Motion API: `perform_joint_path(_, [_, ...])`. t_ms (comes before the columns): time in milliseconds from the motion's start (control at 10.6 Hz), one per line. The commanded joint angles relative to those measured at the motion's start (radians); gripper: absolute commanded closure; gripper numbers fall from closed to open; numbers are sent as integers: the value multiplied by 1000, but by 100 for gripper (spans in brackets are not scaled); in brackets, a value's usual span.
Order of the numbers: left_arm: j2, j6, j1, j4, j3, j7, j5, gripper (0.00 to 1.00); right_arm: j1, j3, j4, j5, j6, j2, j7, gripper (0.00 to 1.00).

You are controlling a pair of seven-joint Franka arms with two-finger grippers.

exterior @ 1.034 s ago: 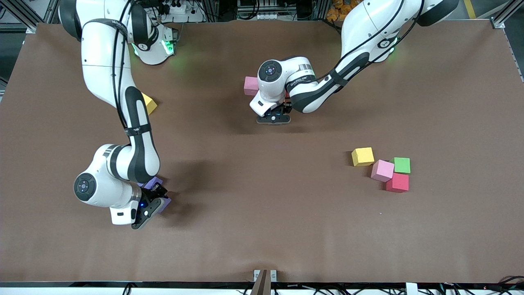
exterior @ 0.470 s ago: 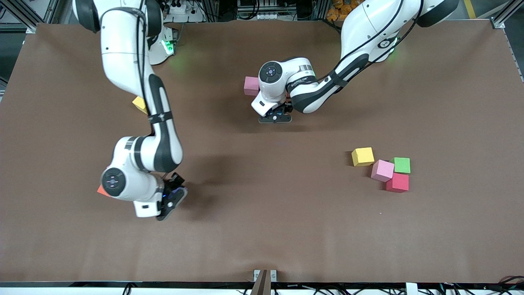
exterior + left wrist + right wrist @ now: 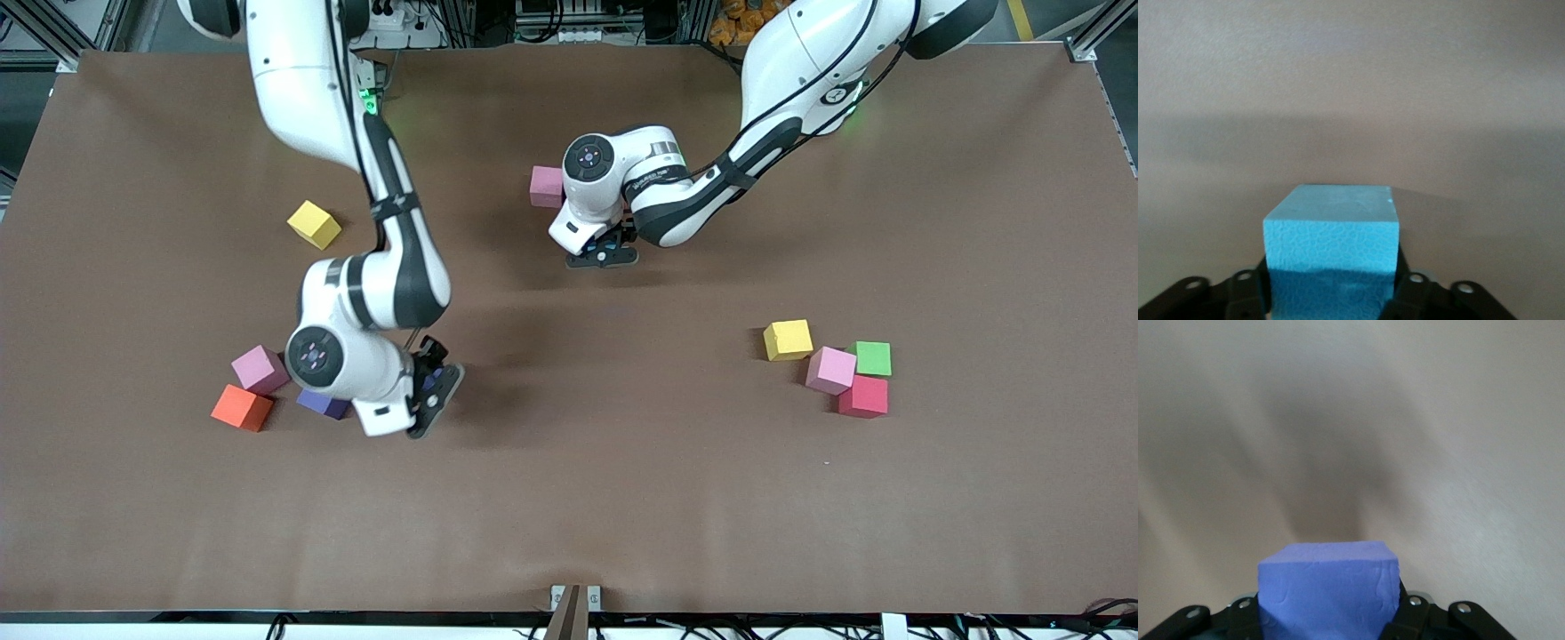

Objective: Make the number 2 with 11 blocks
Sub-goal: 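Place the cyan cube mid-table with the left gripper while the right gripper carries purple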

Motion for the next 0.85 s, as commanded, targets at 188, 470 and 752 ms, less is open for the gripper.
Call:
perform_joint_path(188, [-38, -57, -5, 5, 2, -56, 1, 0, 190, 1, -334, -9, 193, -213, -176, 83])
perform_joint_path(470, [-100, -92, 6, -1, 0, -35, 2, 0, 328, 1, -455, -9, 310, -263, -216, 83])
perform_joint_path(752, [-165, -135, 26, -3, -3, 13, 2, 0, 389, 3, -518, -9, 346, -297, -239, 83])
